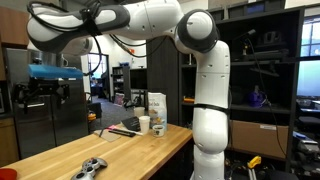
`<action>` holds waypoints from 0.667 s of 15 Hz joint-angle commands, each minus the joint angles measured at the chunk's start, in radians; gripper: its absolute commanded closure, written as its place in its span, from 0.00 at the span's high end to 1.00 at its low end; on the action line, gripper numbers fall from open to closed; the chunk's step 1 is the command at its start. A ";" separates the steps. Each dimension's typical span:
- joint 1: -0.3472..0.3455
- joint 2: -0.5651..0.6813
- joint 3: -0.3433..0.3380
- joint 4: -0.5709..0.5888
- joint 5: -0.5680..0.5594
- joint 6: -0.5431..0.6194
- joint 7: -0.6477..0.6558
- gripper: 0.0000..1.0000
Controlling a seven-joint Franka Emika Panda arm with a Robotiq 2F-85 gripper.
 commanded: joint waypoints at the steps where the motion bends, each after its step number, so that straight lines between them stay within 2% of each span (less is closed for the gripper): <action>1: 0.010 0.002 -0.009 0.004 -0.001 -0.003 0.001 1.00; 10: 0.013 0.005 -0.006 -0.009 -0.008 0.013 0.017 1.00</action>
